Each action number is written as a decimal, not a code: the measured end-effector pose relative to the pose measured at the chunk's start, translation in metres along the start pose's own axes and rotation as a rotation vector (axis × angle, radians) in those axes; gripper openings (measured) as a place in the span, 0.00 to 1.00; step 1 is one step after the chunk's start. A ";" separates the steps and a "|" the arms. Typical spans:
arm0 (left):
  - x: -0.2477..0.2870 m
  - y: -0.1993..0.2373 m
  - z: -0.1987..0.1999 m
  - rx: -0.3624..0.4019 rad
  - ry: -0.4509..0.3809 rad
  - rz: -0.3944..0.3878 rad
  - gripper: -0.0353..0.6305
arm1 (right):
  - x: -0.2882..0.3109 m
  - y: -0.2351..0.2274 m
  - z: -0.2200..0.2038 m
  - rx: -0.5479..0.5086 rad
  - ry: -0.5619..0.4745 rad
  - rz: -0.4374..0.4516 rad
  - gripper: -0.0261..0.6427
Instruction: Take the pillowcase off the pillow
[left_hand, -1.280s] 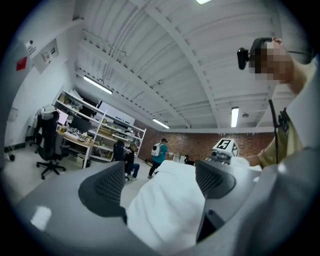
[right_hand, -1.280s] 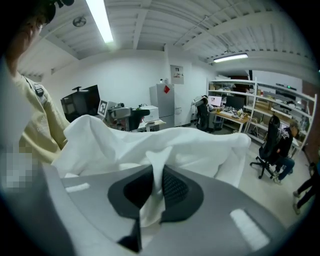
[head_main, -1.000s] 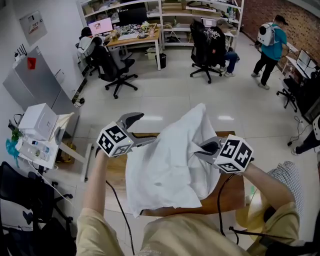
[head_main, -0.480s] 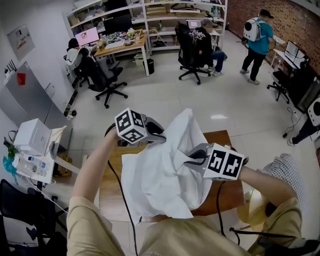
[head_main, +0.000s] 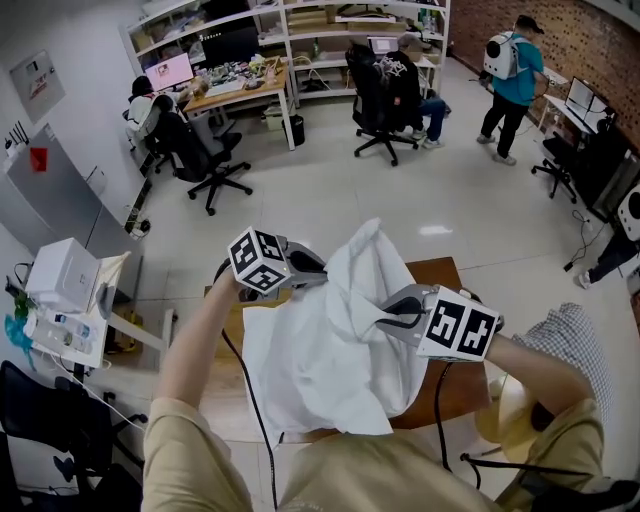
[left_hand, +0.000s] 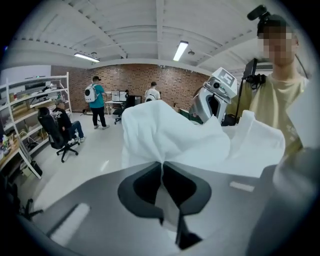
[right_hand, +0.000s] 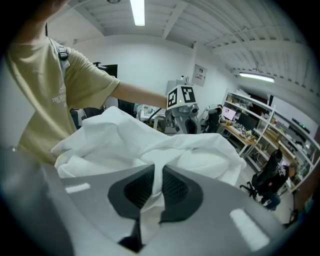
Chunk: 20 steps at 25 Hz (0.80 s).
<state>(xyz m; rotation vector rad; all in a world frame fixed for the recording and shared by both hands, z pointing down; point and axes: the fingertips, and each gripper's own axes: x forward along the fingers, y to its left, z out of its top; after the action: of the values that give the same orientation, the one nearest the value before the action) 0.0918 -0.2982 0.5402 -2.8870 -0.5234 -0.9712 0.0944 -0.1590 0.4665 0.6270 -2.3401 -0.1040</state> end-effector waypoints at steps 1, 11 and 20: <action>0.001 0.002 -0.004 -0.029 -0.027 0.007 0.07 | -0.005 0.000 0.001 -0.002 -0.008 0.002 0.07; 0.010 0.064 -0.172 -0.267 0.037 0.257 0.06 | -0.007 -0.002 0.016 0.009 -0.051 0.036 0.06; -0.037 0.030 -0.062 -0.075 -0.068 0.449 0.50 | -0.008 -0.029 0.001 0.067 -0.082 -0.014 0.06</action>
<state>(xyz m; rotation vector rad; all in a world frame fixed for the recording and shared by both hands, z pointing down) 0.0383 -0.3473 0.5695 -2.9112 0.1627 -0.8348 0.1106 -0.1806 0.4540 0.6836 -2.4273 -0.0593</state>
